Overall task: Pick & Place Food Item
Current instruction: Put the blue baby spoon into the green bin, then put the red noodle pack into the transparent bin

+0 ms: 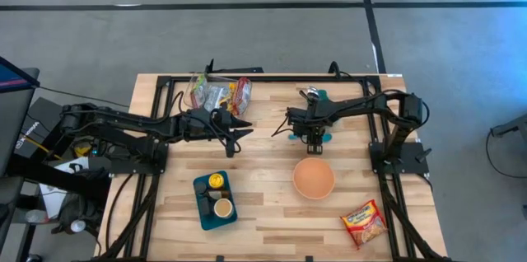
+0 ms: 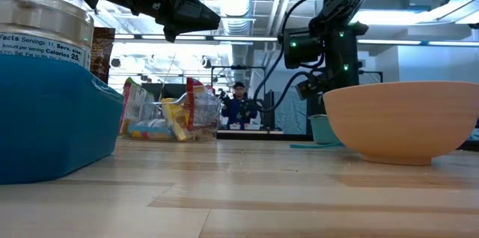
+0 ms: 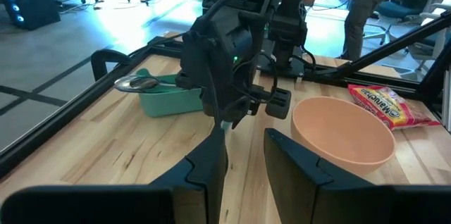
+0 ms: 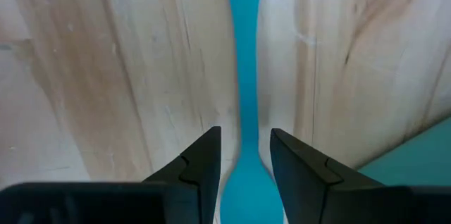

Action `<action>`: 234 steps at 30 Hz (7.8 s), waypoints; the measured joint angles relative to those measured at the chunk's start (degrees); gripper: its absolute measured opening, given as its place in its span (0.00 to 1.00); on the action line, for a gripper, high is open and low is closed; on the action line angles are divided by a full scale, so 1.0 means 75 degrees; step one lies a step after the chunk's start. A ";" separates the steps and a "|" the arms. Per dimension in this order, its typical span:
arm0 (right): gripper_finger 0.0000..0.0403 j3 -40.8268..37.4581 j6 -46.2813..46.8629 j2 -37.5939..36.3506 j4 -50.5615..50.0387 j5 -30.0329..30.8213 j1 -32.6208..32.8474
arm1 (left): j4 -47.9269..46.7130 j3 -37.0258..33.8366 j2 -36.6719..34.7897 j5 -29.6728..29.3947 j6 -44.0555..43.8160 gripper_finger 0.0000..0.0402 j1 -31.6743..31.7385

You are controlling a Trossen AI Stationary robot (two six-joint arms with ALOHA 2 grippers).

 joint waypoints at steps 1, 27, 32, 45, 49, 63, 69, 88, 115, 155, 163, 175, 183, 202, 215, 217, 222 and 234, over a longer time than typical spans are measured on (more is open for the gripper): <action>0.29 0.0000 0.0000 0.0000 -0.0003 0.0000 0.0000 | 0.0001 0.0000 0.0000 0.0000 0.0001 0.23 0.0000; 0.13 0.0020 0.0061 0.0309 0.0071 -0.0025 0.0070 | 0.0005 0.0000 0.0000 0.0000 0.0001 0.23 0.0001; 0.04 0.0020 0.0061 0.0309 0.0061 -0.0019 0.0070 | 0.0005 0.0000 0.0000 0.0000 0.0000 0.23 0.0000; 0.03 0.0721 0.0007 0.0358 -0.0520 0.0513 0.0058 | 0.0005 0.0000 0.0001 0.0000 0.0000 0.23 0.0001; 0.03 0.1021 0.0005 0.0344 -0.0652 0.0478 0.0063 | 0.0005 0.0000 0.0000 0.0000 0.0001 0.23 -0.0001; 0.04 0.1792 0.0006 0.0330 -0.0705 0.0455 0.0058 | 0.0000 0.0000 0.0000 -0.0001 0.0001 0.23 0.0000; 0.04 0.1882 0.0124 0.0160 -0.0541 0.0479 0.0064 | -0.0006 0.0000 0.0000 -0.0002 -0.0001 0.23 0.0001; 0.04 0.1888 0.0874 -0.2075 0.0524 0.1511 -0.0478 | -0.0018 0.0000 0.0000 0.0000 0.0001 0.23 -0.0001; 0.05 -0.1572 0.1671 -0.3628 0.3020 0.0973 -0.2812 | -0.0018 0.0000 0.0000 0.0000 -0.0001 0.23 0.0001; 0.06 -0.2987 0.1868 -0.3611 0.3657 0.0822 -0.2911 | -0.0017 0.0000 0.0000 0.0000 -0.0004 0.23 -0.0001; 0.06 -0.2987 0.1786 -0.3605 0.3351 0.0804 -0.2569 | -0.0017 0.0000 0.0000 -0.0001 -0.0004 0.23 -0.0001; 0.13 -0.2987 0.1914 -0.3605 0.3276 0.0820 -0.2527 | -0.0018 0.0000 0.0000 0.0000 -0.0004 0.23 -0.0001; 0.14 -0.2987 0.2011 -0.3605 0.3279 0.0825 -0.2547 | -0.0015 0.0000 0.0000 0.0000 -0.0004 0.23 -0.0001; 0.14 -0.2987 0.2008 -0.4273 0.2944 0.0825 -0.2535 | -0.0017 0.0000 0.0000 -0.0002 -0.0004 0.23 0.0001; 0.14 -0.2987 0.3466 -0.6069 0.1530 -0.0505 -0.2196 | -0.0015 0.0000 0.0000 0.0000 -0.0007 0.23 -0.0001; 0.14 -0.2987 0.3845 -0.6272 0.1372 -0.0881 -0.2004 | -0.0012 0.0001 0.0000 -0.0001 -0.0007 0.23 0.0000; 0.14 -0.2987 0.4550 -0.6667 0.1139 -0.1718 -0.1349 | -0.0012 0.0000 0.0000 0.0000 -0.0007 0.23 -0.0001; 0.14 -0.2987 0.5600 -0.6921 0.1157 -0.1772 0.0993 | -0.0015 0.0002 0.0000 0.0000 -0.0007 0.23 -0.0001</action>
